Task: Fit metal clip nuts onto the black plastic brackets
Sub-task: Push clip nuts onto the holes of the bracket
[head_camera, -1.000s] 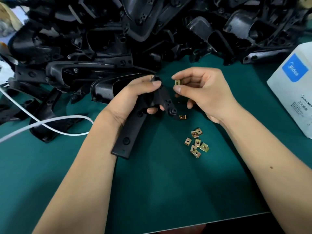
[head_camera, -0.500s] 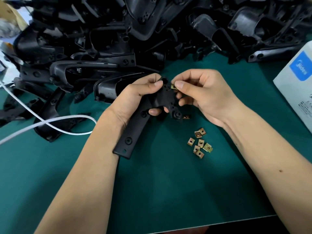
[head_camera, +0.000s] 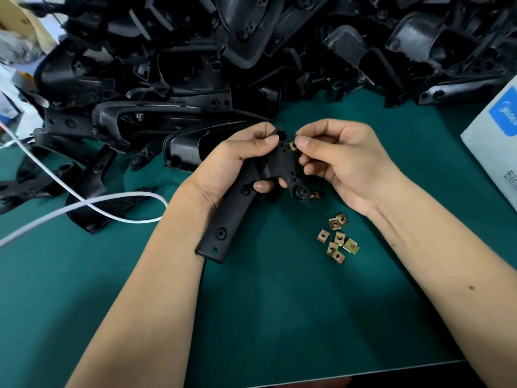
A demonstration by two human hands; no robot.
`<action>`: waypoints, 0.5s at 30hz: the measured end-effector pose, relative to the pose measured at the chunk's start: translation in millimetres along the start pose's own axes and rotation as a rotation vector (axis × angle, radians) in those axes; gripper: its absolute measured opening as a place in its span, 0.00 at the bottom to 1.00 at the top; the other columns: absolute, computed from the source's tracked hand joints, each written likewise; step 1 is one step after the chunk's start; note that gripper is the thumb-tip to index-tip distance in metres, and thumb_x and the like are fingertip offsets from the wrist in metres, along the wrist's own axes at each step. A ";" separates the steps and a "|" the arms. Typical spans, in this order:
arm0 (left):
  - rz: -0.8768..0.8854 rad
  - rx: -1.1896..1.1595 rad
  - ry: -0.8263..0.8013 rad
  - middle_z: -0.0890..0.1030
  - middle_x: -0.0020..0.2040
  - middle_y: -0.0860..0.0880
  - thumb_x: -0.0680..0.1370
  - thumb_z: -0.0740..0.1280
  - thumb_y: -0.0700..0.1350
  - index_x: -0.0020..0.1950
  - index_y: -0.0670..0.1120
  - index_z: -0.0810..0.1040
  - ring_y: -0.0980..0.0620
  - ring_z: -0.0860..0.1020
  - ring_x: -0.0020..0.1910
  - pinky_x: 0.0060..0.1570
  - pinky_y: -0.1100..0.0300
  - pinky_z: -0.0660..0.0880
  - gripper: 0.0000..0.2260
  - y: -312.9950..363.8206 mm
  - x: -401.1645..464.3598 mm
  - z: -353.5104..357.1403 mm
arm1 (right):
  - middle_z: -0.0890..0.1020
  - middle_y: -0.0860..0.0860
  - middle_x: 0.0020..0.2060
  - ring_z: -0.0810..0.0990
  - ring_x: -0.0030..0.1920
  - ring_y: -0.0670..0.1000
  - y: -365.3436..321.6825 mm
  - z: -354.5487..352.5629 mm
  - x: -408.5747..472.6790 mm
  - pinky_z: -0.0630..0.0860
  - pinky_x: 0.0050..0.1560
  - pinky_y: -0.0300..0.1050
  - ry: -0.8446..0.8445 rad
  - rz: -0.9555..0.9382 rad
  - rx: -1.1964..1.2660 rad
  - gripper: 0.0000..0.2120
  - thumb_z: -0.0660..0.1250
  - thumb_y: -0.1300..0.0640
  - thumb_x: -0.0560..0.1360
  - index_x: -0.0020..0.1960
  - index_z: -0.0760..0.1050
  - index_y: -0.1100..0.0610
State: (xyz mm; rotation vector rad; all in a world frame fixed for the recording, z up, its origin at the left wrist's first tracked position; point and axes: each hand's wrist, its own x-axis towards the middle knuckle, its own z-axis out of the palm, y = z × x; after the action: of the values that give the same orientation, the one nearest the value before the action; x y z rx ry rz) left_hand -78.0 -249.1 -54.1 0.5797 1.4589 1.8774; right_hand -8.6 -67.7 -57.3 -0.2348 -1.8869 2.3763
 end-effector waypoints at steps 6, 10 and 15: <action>0.015 0.042 0.018 0.76 0.45 0.34 0.82 0.60 0.41 0.56 0.41 0.68 0.43 0.75 0.35 0.26 0.59 0.61 0.05 0.8 -1.0 1.5 | 0.83 0.51 0.33 0.80 0.31 0.46 2.0 3.3 -0.9 0.76 0.31 0.37 0.070 0.007 0.037 0.04 0.74 0.68 0.75 0.46 0.81 0.62; 0.028 0.068 0.042 0.77 0.41 0.36 0.85 0.58 0.39 0.53 0.42 0.67 0.46 0.76 0.31 0.25 0.60 0.63 0.02 -0.1 -0.8 4.2 | 0.82 0.50 0.33 0.77 0.29 0.46 5.9 8.0 -1.8 0.73 0.28 0.37 0.135 0.020 0.077 0.05 0.74 0.67 0.75 0.43 0.81 0.59; 0.061 0.083 0.052 0.76 0.41 0.37 0.85 0.59 0.40 0.46 0.44 0.66 0.46 0.76 0.33 0.25 0.61 0.64 0.08 -2.4 -0.6 6.8 | 0.80 0.50 0.31 0.75 0.28 0.45 6.9 10.7 -2.7 0.70 0.27 0.37 0.172 0.002 0.109 0.07 0.75 0.68 0.75 0.41 0.80 0.58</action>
State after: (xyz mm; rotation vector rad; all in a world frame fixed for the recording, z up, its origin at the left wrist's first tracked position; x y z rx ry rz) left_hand -72.2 -244.7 -54.5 0.6257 1.5752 1.8983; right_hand -7.8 -80.0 -61.5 -0.4168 -1.6780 2.3660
